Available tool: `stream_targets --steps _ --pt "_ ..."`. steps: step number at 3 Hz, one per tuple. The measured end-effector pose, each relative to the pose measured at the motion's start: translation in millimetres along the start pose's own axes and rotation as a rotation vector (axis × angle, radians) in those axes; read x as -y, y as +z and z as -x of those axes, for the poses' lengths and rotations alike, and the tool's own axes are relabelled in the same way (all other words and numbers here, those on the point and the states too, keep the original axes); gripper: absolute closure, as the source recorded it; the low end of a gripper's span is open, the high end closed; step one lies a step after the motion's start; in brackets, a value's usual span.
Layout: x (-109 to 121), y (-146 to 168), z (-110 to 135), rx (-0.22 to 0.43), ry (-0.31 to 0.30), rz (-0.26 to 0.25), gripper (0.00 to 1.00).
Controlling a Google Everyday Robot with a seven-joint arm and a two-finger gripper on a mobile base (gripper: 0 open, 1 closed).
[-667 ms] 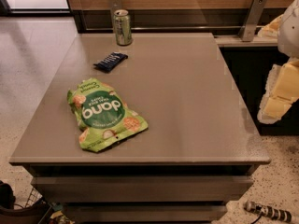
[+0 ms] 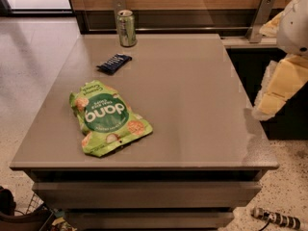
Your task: Pick green rice chip bag
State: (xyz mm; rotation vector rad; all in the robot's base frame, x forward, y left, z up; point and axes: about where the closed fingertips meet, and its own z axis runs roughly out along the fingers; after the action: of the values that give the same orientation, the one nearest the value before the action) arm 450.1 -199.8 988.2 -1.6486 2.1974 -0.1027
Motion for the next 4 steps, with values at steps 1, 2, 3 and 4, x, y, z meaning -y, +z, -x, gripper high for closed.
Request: stream_targets --steps 1,2,3,4 --pt "3 16 49 0.145 0.126 -0.003 0.0" --pt "7 40 105 0.256 0.243 0.002 0.0" --pt "13 65 150 0.315 0.319 0.014 0.0" --pt "11 99 191 0.335 0.338 0.07 0.0"
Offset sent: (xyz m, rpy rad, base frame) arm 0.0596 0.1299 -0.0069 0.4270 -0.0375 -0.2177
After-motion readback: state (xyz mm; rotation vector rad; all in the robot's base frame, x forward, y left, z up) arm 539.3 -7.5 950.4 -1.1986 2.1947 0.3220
